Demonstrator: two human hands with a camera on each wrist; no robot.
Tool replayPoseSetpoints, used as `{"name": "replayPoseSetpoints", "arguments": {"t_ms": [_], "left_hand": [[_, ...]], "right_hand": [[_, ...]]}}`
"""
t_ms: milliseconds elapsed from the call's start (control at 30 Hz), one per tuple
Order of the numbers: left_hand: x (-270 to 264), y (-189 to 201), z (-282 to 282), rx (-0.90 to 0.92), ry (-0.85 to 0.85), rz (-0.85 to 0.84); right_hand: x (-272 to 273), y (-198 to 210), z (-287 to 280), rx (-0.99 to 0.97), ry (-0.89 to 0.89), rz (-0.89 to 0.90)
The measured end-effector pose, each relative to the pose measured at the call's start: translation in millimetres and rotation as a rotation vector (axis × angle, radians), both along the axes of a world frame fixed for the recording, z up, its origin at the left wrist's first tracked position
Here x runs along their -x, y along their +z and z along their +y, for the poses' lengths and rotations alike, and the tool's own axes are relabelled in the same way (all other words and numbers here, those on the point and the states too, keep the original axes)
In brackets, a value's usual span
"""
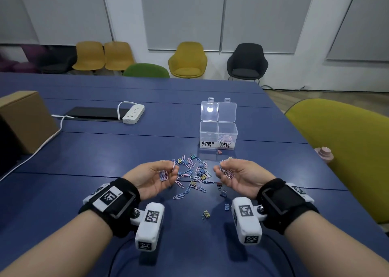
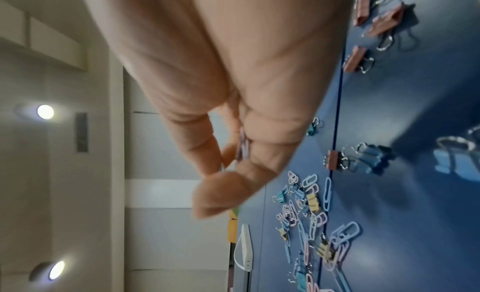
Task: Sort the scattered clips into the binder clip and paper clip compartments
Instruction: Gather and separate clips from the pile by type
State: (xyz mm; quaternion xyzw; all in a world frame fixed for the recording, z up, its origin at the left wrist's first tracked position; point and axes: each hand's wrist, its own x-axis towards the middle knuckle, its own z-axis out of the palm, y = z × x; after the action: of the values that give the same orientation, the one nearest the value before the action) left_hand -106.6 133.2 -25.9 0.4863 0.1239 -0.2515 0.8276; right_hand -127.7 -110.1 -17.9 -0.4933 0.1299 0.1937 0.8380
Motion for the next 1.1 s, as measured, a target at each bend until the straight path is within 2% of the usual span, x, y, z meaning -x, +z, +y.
{"name": "replayPoseSetpoints", "arguments": {"t_ms": [167,233,300,367,467,500,567,633,1100], "left_hand": [[-4.0,-1.3,4.1,-0.088,-0.073,0.022],[-4.9,2.8,3.9,-0.152,-0.128,0.046],[-6.4,2.6,0.3,-0.333,-0.206,0.015],[-8.2,-2.2,-4.7,-0.671,-0.327,-0.124],[-10.6,-10.2,-13.5,-1.264,-0.596,-0.421],[-11.1,-12.0,-17.0,-1.398,-0.663,-0.483],[-11.8,-14.4,-24.9,-1.590,-0.746,-0.563],[-11.6,-14.2,-31.5,-1.689,-0.765,-0.601],[2.2,-3.8,-50.3,-1.975,-0.974,-0.645]], "right_hand": [[-9.1,-10.2,12.2,0.000,0.030,-0.029],[-13.8,-10.8,19.4,0.076,0.068,-0.019],[-20.2,-13.1,27.8,0.248,0.116,-0.017],[-26.2,-11.6,36.9,0.617,0.234,-0.098],[-28.9,-5.6,53.5,1.374,0.565,-0.352],[-27.8,-5.0,60.0,1.563,0.649,-0.417],[-25.1,-7.5,69.4,1.778,0.723,-0.460],[-23.7,-10.7,75.1,1.838,0.735,-0.455],[-19.4,-8.0,61.7,1.880,0.970,-0.380]]}}
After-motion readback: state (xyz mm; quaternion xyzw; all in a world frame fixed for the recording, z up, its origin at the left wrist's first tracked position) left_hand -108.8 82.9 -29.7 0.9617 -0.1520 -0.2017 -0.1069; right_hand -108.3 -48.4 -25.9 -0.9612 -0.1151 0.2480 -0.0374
